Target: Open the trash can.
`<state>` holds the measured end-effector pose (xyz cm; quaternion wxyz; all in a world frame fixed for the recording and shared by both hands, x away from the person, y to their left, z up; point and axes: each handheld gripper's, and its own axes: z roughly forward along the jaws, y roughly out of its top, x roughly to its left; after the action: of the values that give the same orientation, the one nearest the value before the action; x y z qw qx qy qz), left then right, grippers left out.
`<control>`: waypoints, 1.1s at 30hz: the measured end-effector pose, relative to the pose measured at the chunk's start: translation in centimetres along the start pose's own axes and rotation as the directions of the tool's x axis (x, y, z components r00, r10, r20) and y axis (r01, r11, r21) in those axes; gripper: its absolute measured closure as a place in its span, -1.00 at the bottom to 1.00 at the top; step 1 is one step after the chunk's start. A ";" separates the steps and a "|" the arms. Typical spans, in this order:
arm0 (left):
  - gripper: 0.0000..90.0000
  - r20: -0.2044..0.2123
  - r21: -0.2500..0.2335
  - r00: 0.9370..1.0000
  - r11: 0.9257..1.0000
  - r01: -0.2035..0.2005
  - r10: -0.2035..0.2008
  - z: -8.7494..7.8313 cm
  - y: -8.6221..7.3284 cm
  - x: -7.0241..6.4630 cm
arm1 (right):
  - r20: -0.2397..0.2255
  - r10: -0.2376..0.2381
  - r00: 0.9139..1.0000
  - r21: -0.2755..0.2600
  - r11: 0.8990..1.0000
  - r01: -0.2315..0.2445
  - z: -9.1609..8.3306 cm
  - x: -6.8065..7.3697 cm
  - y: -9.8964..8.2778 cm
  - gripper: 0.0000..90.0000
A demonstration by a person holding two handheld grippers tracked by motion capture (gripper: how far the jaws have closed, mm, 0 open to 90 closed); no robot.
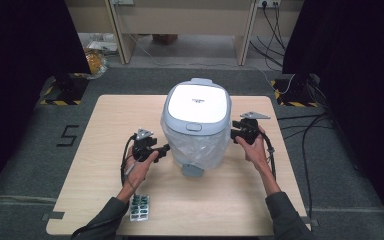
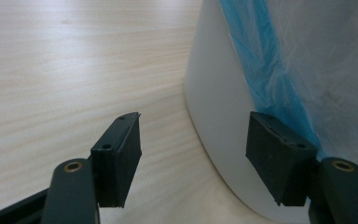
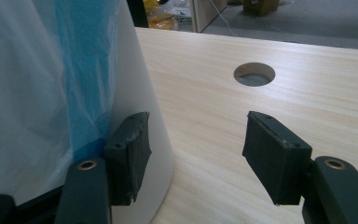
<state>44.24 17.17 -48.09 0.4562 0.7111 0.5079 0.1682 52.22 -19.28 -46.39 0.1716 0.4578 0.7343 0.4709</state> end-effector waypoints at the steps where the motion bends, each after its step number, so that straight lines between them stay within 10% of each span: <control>1: -0.23 0.003 -0.002 1.000 1.000 -0.003 0.003 -0.1 -0.1 0.0 | -0.006 0.000 1.000 0.001 1.000 0.000 0.2 0.1 0.1 -0.02; 16: -0.33 0.017 -0.013 1.000 1.000 0.001 -0.001 -0.1 -0.6 -0.5 | 0.031 0.049 0.998 0.034 0.998 -0.050 0.6 -0.6 0.1 -0.50; 22: -0.42 0.048 0.000 0.999 1.000 -0.010 0.010 0.1 -0.7 -1.1 | 0.112 0.083 0.990 0.037 0.995 -0.087 -2.3 -1.1 -1.2 -0.54; 26: -0.49 0.041 -0.021 0.999 1.000 0.006 -0.005 -0.5 -0.5 -0.2 | 0.175 0.014 0.984 0.044 0.999 -0.022 -5.3 0.1 -2.9 -0.58; 33: -0.55 -0.016 0.017 1.000 1.000 0.005 -0.005 -3.8 -1.5 3.1 | 0.084 -0.059 0.995 0.046 0.997 0.055 -9.9 4.8 -6.9 -0.63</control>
<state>42.03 21.86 -48.02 0.4464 0.7125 0.5146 0.1682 39.40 -21.49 -46.50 0.2063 0.4599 0.7493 0.4296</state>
